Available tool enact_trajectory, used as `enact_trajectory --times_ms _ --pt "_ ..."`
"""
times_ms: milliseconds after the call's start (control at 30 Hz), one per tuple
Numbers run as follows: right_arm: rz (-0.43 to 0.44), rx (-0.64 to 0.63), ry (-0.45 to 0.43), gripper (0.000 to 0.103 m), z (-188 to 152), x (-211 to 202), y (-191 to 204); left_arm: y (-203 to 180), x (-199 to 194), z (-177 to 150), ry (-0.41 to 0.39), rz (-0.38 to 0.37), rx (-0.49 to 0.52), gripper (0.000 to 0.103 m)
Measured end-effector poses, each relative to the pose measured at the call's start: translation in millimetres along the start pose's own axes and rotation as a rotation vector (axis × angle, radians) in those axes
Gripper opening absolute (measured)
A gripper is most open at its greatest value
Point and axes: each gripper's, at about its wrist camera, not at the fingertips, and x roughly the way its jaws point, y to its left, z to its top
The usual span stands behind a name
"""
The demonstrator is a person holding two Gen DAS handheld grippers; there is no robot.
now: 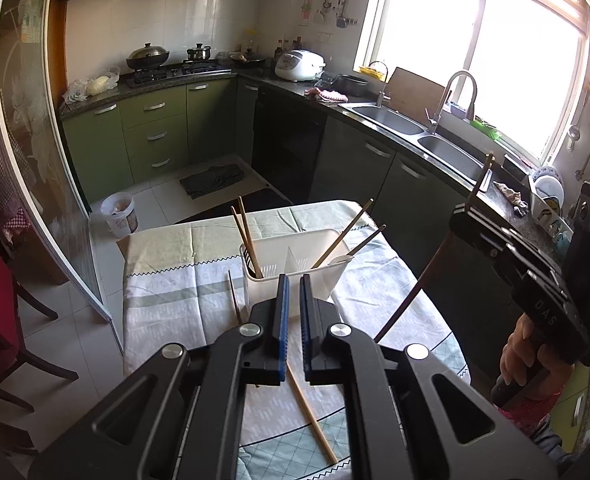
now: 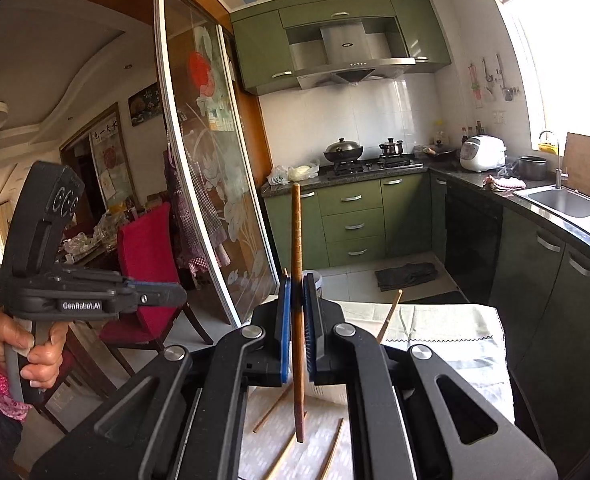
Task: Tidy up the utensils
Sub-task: 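Drop the right gripper's chopstick into the caddy while the left gripper keeps holding its chopstick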
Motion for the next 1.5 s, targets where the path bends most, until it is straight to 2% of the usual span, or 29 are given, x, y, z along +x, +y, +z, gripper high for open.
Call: enact_trajectory --times_ms 167,233,300,367,533,867,933,1000,1067,1200,1300,1500 --pt "-0.02 0.039 -0.086 0.007 34 24 -9 11 20 -7 0.044 0.001 -0.026 0.005" --pt "-0.053 0.049 -0.132 0.007 48 37 -11 17 27 -12 0.065 0.008 -0.038 0.005" --pt "-0.081 0.066 -0.143 0.007 57 57 -16 26 34 -18 0.09 0.02 -0.053 0.005" --pt "-0.119 0.072 -0.121 0.007 62 80 -21 37 43 -25 0.119 0.029 -0.073 0.005" --pt "-0.212 0.045 -0.043 0.007 51 125 -29 65 73 -45 0.203 0.04 -0.138 0.005" --pt "-0.262 0.012 0.046 0.007 26 164 -32 93 116 -65 0.301 0.049 -0.224 0.005" --pt "-0.257 0.016 0.063 0.013 23 167 -32 95 120 -66 0.316 0.059 -0.234 0.005" --pt "-0.249 0.011 0.06 0.017 20 163 -29 98 127 -67 0.331 0.064 -0.25 0.005" --pt "-0.228 0.017 0.038 0.017 19 150 -26 102 136 -68 0.352 0.068 -0.276 0.005" --pt "-0.173 0.002 -0.015 0.023 5 102 -16 109 163 -69 0.406 0.07 -0.333 0.007" --pt "-0.137 -0.007 -0.026 0.025 -23 60 -13 113 189 -67 0.437 0.068 -0.367 0.009" --pt "-0.093 0.076 0.016 0.025 -101 -8 -31 123 231 -55 0.413 0.114 -0.399 0.013"
